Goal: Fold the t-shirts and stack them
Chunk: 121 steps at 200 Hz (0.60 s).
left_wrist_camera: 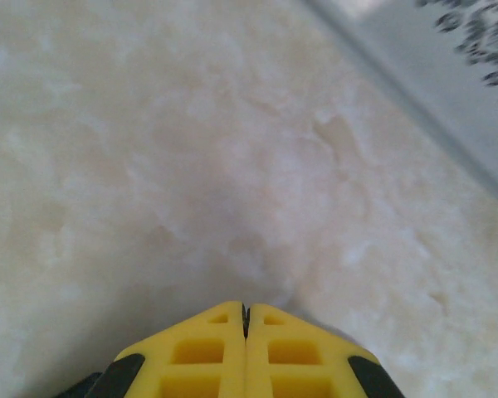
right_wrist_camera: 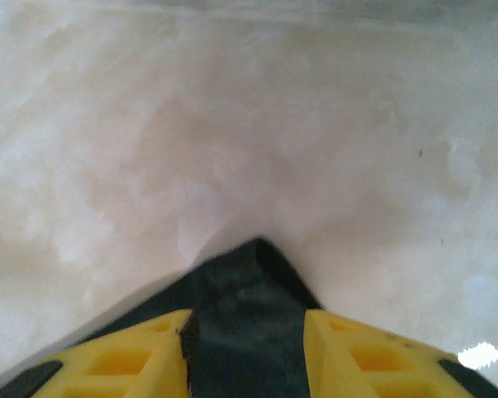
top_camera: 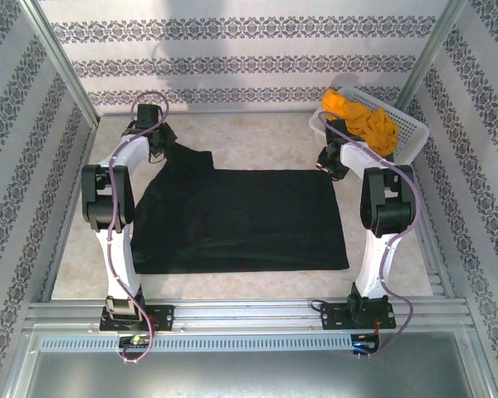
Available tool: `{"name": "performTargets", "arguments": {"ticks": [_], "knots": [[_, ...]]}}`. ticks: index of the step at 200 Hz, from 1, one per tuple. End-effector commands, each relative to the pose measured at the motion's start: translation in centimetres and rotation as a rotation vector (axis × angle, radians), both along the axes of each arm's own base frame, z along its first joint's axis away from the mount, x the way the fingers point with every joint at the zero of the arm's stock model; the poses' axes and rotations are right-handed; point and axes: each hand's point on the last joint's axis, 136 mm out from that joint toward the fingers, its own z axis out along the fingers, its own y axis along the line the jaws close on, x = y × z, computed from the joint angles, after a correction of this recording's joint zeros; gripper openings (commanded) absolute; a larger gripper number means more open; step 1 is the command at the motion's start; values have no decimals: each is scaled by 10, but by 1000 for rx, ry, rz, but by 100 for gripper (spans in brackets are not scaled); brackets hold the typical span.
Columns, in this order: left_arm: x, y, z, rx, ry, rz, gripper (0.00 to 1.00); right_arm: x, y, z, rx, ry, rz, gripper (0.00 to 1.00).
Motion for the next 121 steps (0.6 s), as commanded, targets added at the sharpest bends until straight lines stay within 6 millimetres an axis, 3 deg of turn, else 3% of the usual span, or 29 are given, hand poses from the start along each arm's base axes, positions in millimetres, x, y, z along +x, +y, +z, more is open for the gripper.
{"name": "performTargets", "arguments": {"ticks": [1,79,99,121], "knots": [[-10,-4,14,-6,-9,-8,0,2,-13,-6,-45,24,-17,40],[-36,-3,16,-13,1,5,0,44,-53,23,-60,-49,-58,39],[-40,-3,16,-10,5,4,0,46,-43,30,-53,-60,-14,39],[-44,-3,13,-7,12,6,0,29,-30,30,-60,-43,3,39]]}}
